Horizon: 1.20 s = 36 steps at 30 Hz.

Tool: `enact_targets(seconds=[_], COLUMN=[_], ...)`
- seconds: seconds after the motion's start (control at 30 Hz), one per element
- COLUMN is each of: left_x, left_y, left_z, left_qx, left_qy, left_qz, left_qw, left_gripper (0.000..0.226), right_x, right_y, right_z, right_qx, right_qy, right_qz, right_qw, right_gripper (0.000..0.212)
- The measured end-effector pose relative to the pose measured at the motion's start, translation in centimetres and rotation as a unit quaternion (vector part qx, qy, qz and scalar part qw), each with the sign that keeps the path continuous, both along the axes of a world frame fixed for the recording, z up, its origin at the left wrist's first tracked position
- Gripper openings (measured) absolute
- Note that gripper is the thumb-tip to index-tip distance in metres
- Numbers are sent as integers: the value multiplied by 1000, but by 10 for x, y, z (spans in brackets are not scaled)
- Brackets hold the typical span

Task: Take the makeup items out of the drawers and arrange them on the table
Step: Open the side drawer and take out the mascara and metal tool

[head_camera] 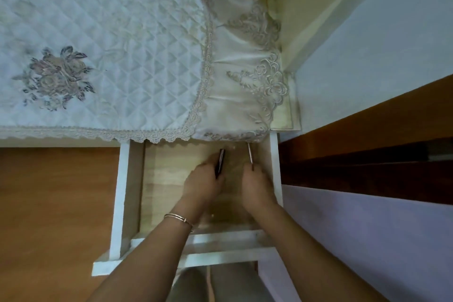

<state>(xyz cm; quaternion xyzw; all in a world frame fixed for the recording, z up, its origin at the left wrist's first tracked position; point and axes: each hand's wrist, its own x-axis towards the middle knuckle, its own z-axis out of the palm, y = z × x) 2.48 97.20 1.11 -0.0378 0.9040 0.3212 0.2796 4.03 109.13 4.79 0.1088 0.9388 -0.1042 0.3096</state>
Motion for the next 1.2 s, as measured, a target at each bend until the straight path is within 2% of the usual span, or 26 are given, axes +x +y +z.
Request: enact_targets(seconds=[0.13, 0.4, 0.47, 0.53, 0.67, 0.77, 0.87, 1.0, 1.2], left_x=[15, 40, 45, 49, 46, 25, -15, -75, -142], left_y=[-39, -73, -79, -87, -108, -126, -147, -175, -212], left_z=[11, 28, 37, 50, 80, 106, 127, 136, 120], left_qx=[-30, -9, -9, -5, 15, 34, 40, -5, -50], left_qy=[7, 40, 52, 63, 117, 173, 219, 251, 227], left_qz=[32, 74, 83, 102, 147, 194, 249, 275, 313], left_qw=[999, 996, 995, 993, 982, 965, 943, 928, 921], left_gripper=[12, 16, 15, 13, 9, 10, 19, 23, 22], right_x=[-16, -7, -2, 4, 11, -11, -60, -135, -207], right_y=[-5, -10, -17, -27, -48, -71, -100, -136, -178], right_z=[-17, -28, -19, -2, 36, 64, 85, 98, 82], right_qx=[43, 36, -4, -83, -229, -304, -368, -401, -379], right_qy=[2, 26, 17, 10, 61, 103, 146, 151, 143], right_qz=[18, 1, 10, 7, 61, 66, 6, -41, -48], right_qw=[999, 999, 1000, 996, 970, 945, 918, 902, 913], right_gripper=[50, 49, 46, 34, 15, 29, 19, 32, 45])
